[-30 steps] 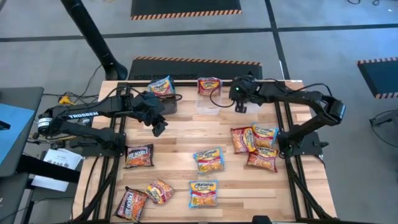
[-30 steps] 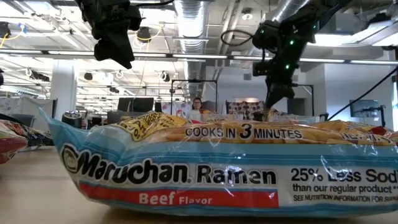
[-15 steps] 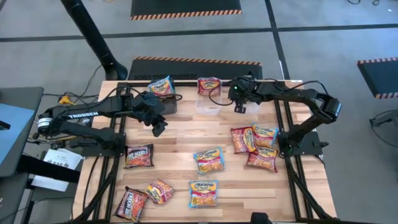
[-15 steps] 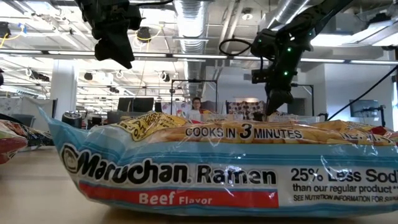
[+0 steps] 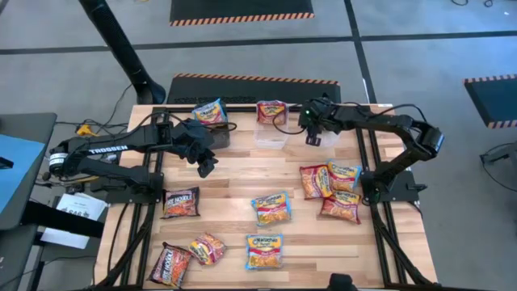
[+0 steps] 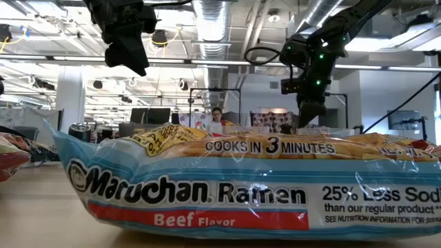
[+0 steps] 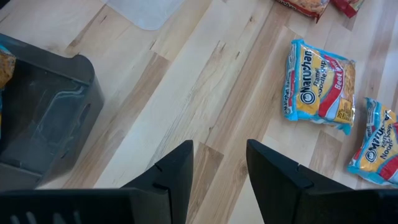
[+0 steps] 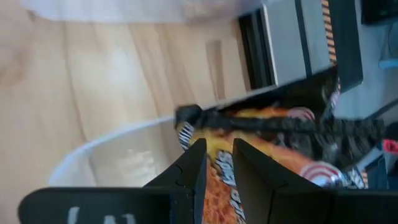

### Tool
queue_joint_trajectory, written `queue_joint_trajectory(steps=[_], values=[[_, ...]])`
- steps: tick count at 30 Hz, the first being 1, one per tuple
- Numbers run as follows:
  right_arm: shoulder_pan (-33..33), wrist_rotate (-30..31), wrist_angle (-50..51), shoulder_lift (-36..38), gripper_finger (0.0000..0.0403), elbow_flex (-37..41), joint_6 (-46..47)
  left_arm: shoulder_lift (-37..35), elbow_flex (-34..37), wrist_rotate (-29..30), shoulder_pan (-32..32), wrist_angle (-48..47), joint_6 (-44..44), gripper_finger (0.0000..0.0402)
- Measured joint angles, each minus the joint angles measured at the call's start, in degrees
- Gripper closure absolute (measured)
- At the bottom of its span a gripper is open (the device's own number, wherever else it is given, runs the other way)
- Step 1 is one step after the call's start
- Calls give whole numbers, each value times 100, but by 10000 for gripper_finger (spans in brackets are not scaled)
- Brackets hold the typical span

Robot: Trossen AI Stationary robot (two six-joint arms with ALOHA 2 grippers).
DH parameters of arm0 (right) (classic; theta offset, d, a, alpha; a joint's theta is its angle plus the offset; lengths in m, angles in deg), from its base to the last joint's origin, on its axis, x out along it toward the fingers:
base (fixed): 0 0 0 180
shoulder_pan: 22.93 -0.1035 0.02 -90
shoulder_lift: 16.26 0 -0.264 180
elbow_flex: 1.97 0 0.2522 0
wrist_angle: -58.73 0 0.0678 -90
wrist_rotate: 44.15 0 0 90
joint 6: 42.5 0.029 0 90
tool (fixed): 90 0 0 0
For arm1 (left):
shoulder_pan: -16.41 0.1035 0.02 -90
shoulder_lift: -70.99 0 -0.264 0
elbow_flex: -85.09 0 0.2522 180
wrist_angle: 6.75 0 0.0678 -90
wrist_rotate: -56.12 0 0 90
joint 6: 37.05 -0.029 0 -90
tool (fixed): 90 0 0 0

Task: Sort Maruchan noodles
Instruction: Put the black noodle pack into the right transparent bin

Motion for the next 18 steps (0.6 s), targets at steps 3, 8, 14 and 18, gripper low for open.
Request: queue_joint_trajectory(steps=[3, 8, 14, 18], values=[[84, 0, 52, -2, 300, 0, 41, 0, 0, 0, 0, 0, 2, 265], [132, -62, 120, -3, 300, 0, 155, 0, 0, 0, 0, 0, 7, 265], [-21, -148, -85, 15, 301, 0, 144, 0, 0, 0, 0, 0, 9, 265], [-156, -295, -93, -25, 301, 0, -228, 0, 0, 0, 0, 0, 9, 265]])
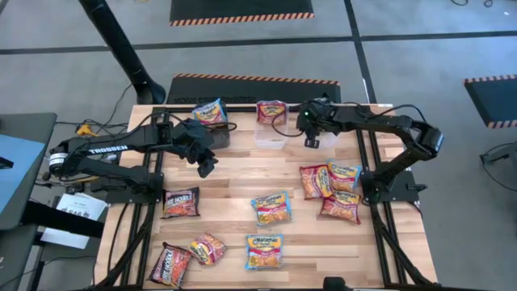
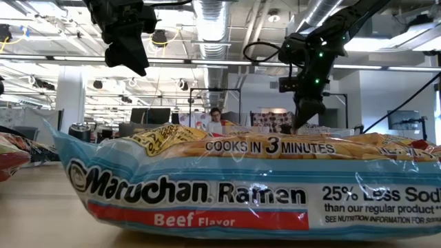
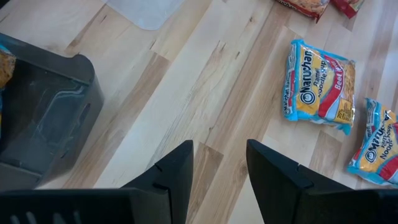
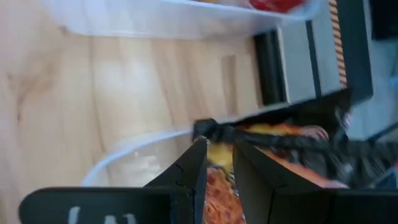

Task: Sort Maruchan noodles
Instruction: Put the black noodle pack into the right transparent bin

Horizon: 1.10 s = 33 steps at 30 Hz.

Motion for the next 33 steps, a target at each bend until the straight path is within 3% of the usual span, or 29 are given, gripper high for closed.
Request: queue_joint_trajectory(steps=[17, 33], values=[[88, 722, -94, -784, 301, 4, -88, 0, 0, 0, 0, -2, -57, 265], [-135, 658, -374, -754, 301, -112, -65, 0, 0, 0, 0, -2, -63, 265]])
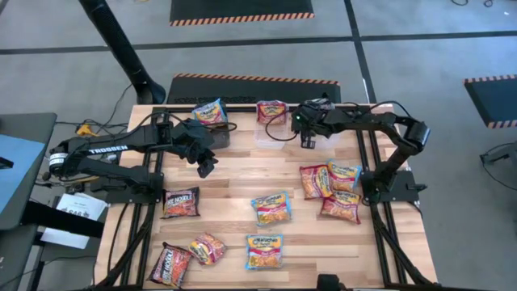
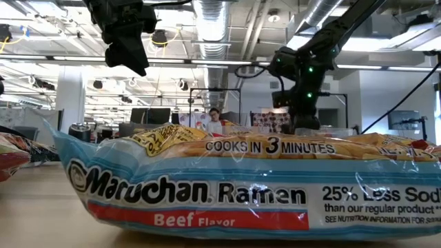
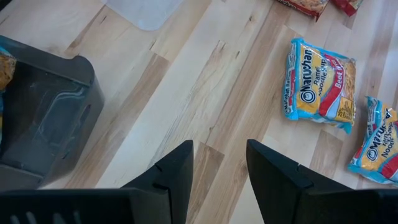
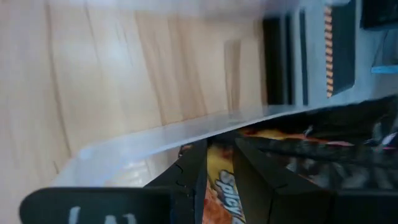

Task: Sort Maruchan noodles
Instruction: Put the black noodle pack into the right transparent bin, then put the red noodle pack into the left transparent bin

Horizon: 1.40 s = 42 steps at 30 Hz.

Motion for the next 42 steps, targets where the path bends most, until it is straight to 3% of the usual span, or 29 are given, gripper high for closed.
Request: queue_joint_trajectory(steps=[9, 19, 30, 42], values=[[-182, 459, 778, 2, 301, -701, 372, 0, 0, 0, 0, -43, 4, 265], [-621, 446, 2692, 7, 301, -1604, 1530, 0, 0, 144, 0, -613, 24, 265], [-1339, 448, 3681, 9, 301, -2018, 2263, -1, 0, 146, 0, -645, -110, 265], [-2446, 426, 5215, 9, 301, -2971, 3425, 0, 0, 196, 0, -309, -452, 217]])
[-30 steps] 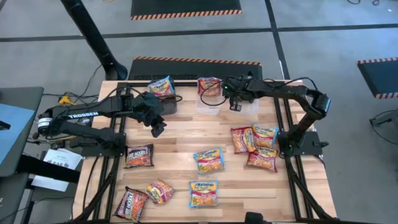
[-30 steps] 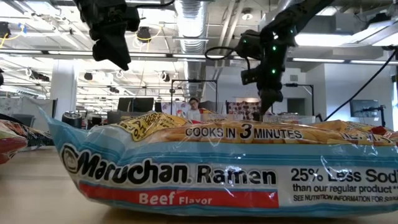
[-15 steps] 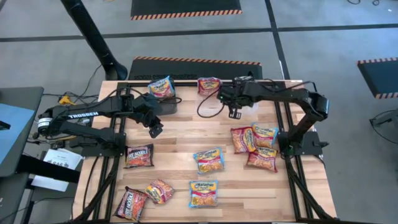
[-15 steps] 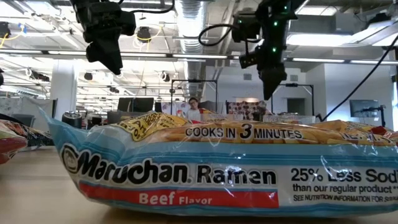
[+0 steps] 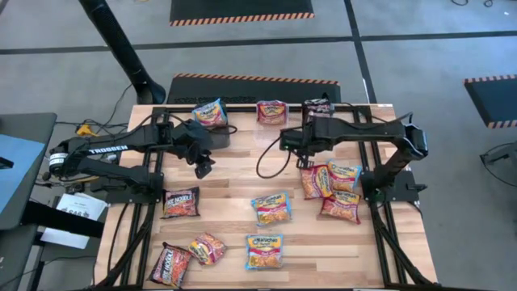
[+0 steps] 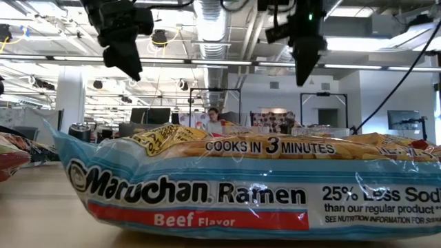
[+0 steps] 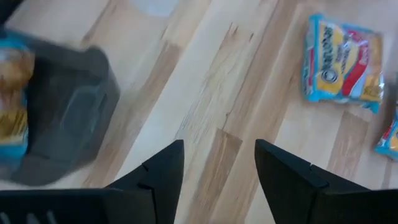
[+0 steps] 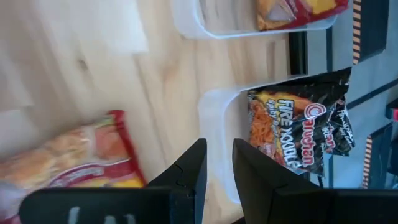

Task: Sort Maruchan noodles
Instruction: Put the red noodle pack into the left transparent bin

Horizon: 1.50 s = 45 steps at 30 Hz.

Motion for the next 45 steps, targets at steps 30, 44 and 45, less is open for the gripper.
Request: queue_joint_trajectory(steps=[30, 44, 45], values=[[-1500, 48, 1547, 0, 301, -2743, 1082, 0, 0, -1309, -1486, 787, 1484, 220], [-1607, 46, 1547, -2, 301, -2756, 1107, -2, -2, -1406, -2875, 1052, 3314, 220], [-1607, 46, 1547, -2, 301, -2756, 1125, 0, -2, -1385, -3004, 1050, 3473, 220]])
